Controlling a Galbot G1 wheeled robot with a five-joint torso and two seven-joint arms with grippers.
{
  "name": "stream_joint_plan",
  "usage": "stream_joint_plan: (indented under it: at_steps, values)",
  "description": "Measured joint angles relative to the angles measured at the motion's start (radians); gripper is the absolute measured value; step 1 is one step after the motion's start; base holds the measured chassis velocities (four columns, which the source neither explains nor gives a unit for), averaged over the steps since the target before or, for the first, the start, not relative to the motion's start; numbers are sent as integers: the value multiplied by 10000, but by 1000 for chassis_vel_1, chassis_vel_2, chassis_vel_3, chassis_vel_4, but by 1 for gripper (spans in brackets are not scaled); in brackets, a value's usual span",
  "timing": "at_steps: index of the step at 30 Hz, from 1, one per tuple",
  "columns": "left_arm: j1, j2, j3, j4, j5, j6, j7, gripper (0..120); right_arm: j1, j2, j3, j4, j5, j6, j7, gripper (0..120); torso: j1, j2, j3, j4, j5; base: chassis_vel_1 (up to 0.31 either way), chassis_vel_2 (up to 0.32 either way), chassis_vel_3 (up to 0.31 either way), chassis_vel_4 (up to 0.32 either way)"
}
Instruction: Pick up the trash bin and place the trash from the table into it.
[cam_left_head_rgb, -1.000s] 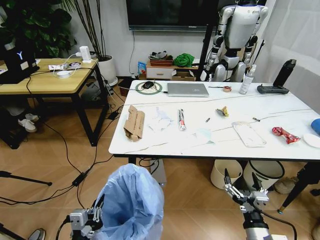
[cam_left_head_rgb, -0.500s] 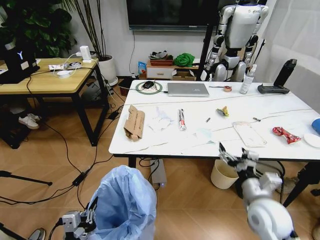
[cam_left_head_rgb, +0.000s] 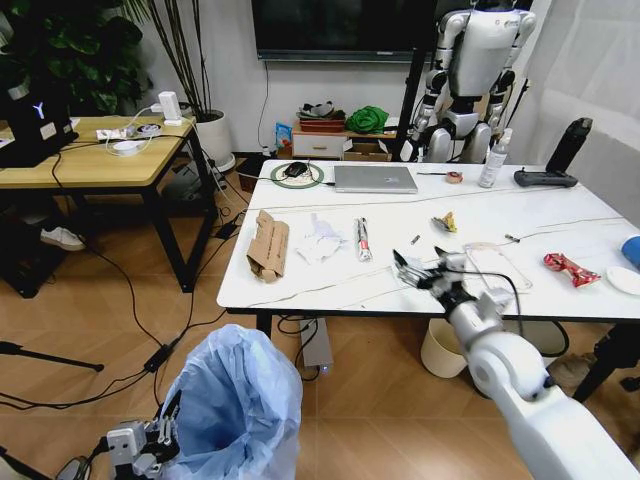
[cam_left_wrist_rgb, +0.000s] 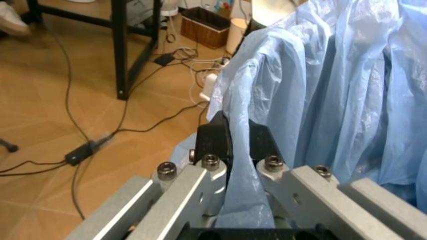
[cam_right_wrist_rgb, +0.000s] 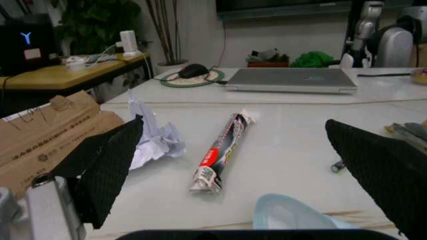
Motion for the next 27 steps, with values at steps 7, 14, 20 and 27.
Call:
stream_joint_plan:
  at_steps: [7,14,20,27]
  values:
    - [144,-522,-146,-100,235,-76,45,0,1230,855,-577,-461,282,-2520,358,100,-3,0,-2,-2,-2,0,0,0,0]
    - [174,-937,63,-101,511,-182,67,0,2175,1979,-872,-1520,-508,-3468,492,100,-2,0,-2,2,-3,0,0,0,0]
    - [178,-1049,122,-108,585,-204,70,0,2505,2190,-891,-2326,-930,-3497,355,100,-2,-1,-2,-2,-2,0,0,0,0]
    - [163,-1109,168,-167,614,-204,59,0,3019,2374,-945,-3359,-1045,-3434,220,100,-2,-1,-2,-2,-3,0,0,0,0]
